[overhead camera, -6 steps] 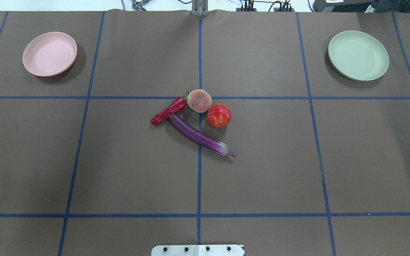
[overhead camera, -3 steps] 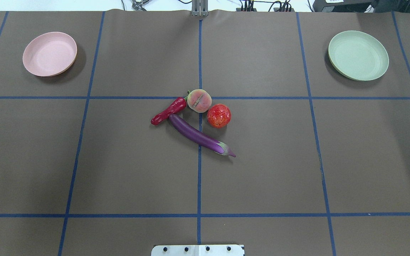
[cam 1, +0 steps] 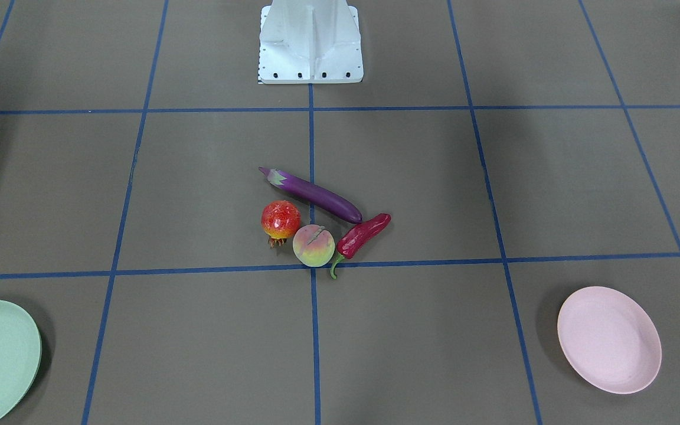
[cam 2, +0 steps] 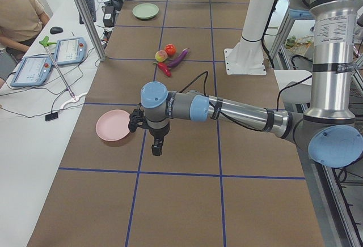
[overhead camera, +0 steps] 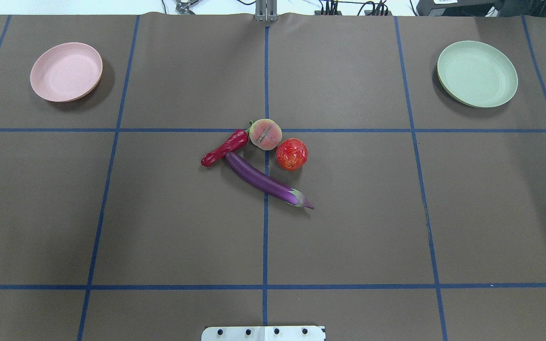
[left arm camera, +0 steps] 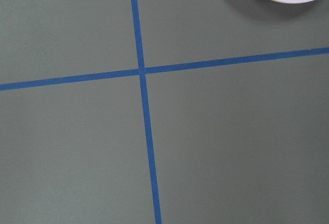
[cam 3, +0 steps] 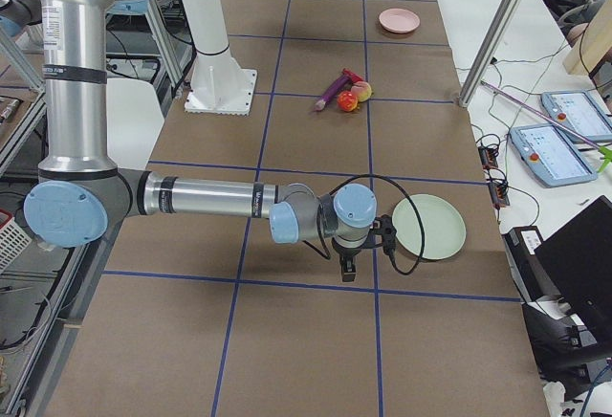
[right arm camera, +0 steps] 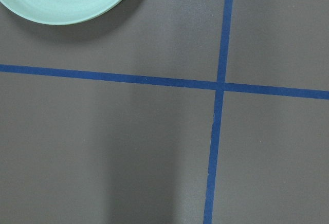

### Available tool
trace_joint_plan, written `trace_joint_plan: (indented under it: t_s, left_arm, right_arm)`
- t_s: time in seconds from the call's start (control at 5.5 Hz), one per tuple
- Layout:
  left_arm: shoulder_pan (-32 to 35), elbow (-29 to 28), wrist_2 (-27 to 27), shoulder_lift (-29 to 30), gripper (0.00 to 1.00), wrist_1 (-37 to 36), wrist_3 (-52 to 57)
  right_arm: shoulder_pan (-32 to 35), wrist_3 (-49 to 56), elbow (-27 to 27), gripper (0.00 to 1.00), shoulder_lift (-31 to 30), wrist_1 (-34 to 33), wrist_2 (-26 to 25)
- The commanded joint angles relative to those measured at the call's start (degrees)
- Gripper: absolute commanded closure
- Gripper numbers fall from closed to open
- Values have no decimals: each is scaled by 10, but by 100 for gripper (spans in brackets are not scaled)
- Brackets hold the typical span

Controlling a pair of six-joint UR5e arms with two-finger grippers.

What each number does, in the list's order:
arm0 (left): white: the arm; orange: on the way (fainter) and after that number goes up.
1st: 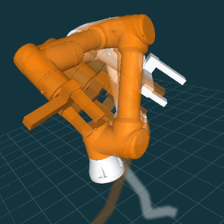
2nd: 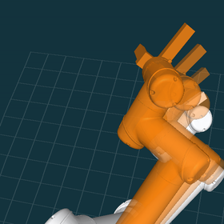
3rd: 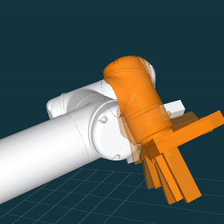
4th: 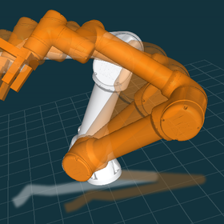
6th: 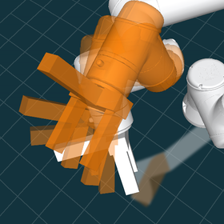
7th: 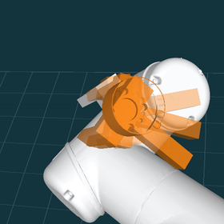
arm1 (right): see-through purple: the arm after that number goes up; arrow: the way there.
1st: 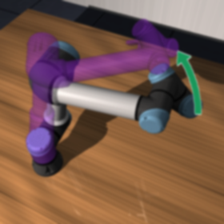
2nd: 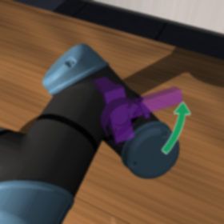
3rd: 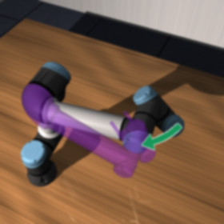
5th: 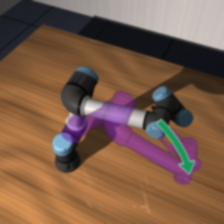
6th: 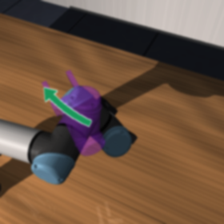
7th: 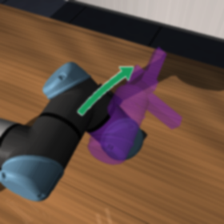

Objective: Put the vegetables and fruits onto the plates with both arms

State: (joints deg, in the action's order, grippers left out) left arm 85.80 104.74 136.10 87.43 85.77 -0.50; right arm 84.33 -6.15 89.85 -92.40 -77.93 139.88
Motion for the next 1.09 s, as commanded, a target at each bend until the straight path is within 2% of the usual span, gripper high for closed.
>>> trace_joint_plan:
  t_s: [0.0,0.18,0.36,0.55,0.73,0.91]
  left_arm:
    - [-92,7,28,32,0,103,-103]
    - [-147,17,26,61,0,164,-233]
    - [-203,21,15,122,0,168,-363]
    - [-288,21,-82,183,1,166,-389]
    - [-364,9,-137,225,7,161,-386]
    - [-393,-48,-139,303,8,160,-382]
  right_arm:
    - [-12,-4,-1,0,10,0,30]
    - [-37,-3,10,0,16,1,36]
    - [-63,-3,31,0,20,1,37]
    - [-75,-4,41,0,21,1,40]
    - [-88,-16,47,0,22,1,45]
    - [-105,-42,50,0,38,1,44]
